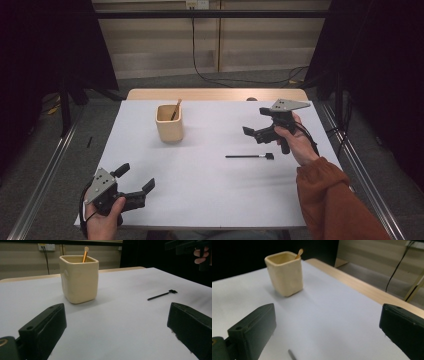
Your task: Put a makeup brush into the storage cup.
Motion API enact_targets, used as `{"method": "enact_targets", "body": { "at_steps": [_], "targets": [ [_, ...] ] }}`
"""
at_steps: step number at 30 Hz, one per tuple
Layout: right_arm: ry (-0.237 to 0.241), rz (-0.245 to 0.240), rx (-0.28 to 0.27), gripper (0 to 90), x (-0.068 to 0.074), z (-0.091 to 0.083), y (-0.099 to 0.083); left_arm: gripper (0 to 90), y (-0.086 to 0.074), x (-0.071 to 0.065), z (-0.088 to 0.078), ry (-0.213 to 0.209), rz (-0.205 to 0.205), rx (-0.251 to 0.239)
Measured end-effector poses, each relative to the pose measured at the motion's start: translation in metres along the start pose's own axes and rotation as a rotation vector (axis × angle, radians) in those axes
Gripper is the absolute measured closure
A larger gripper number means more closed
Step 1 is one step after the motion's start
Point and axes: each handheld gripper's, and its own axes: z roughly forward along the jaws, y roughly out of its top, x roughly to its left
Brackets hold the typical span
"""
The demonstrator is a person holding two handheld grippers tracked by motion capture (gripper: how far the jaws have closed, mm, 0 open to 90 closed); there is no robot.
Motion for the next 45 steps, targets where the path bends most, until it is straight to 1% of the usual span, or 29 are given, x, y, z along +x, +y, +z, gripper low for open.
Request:
{"method": "enact_targets", "body": {
  "at_steps": [1,4,6,8,12,14,15,16,17,18,20,22,26,27,29,31,33,37,41,43,45],
  "targets": [
    [0.013,-0.004,0.022,0.0,0.000,0.000,0.000,2.2,0.000,0.000,0.000,0.001,0.000,0.000],
    [0.018,-0.001,0.080,0.3,-0.002,0.000,0.001,2.2,0.000,0.000,0.000,-0.001,0.004,0.000],
    [0.039,0.004,0.131,1.0,-0.004,0.000,0.002,2.3,0.000,0.000,0.001,-0.003,0.002,0.004],
    [0.043,-0.003,0.154,0.6,-0.006,-0.001,0.003,2.5,0.000,0.000,0.001,-0.003,0.002,0.004],
    [0.050,0.005,0.199,1.7,-0.010,-0.001,0.004,2.5,-0.001,0.000,0.001,0.001,-0.002,0.007],
    [0.053,-0.014,0.219,2.8,-0.011,0.000,0.005,2.9,0.000,0.000,0.001,-0.003,0.001,0.008],
    [0.075,-0.031,0.234,5.2,-0.010,0.000,0.005,3.2,0.000,0.000,0.001,-0.003,0.003,0.012],
    [0.079,-0.046,0.246,4.8,-0.010,0.001,0.006,3.2,0.000,0.000,0.001,-0.001,0.000,0.010],
    [0.073,-0.061,0.268,5.1,-0.009,0.002,0.006,3.1,0.000,0.000,0.001,0.000,-0.001,0.009],
    [0.085,-0.075,0.295,6.8,-0.009,0.004,0.006,3.1,0.000,0.000,0.001,0.001,-0.002,0.009],
    [0.096,-0.074,0.324,8.7,-0.008,0.005,0.006,3.0,0.000,0.000,0.001,-0.002,0.001,0.011],
    [0.114,-0.075,0.364,8.6,-0.008,0.008,0.005,3.0,0.000,0.001,0.001,-0.001,0.003,0.010],
    [0.165,-0.091,0.460,5.3,-0.008,0.011,0.004,3.0,0.000,0.001,0.001,-0.004,0.006,0.012],
    [0.172,-0.096,0.491,3.1,-0.009,0.011,0.005,3.0,0.000,0.000,0.001,-0.004,0.004,0.012],
    [0.184,-0.107,0.525,5.7,-0.008,0.012,0.007,3.0,0.000,0.001,0.001,-0.004,0.005,0.014],
    [0.182,-0.117,0.567,6.6,-0.008,0.013,0.009,3.0,0.000,0.001,0.002,-0.005,0.010,0.015],
    [0.189,-0.118,0.589,6.7,-0.009,0.014,0.011,3.1,0.000,0.000,0.002,-0.009,0.006,0.012],
    [0.195,-0.139,0.642,7.6,-0.010,0.017,0.012,3.0,0.000,0.000,0.003,-0.010,0.011,0.013],
    [0.238,-0.171,0.712,6.0,-0.011,0.021,0.013,3.0,0.000,0.001,0.002,-0.009,0.008,0.014],
    [0.246,-0.198,0.727,7.0,-0.009,0.022,0.014,3.0,0.000,0.001,0.002,-0.010,0.011,0.015],
    [0.278,-0.216,0.717,6.0,-0.007,0.023,0.017,3.0,0.000,0.001,0.002,-0.007,0.011,0.016]
  ]
}}
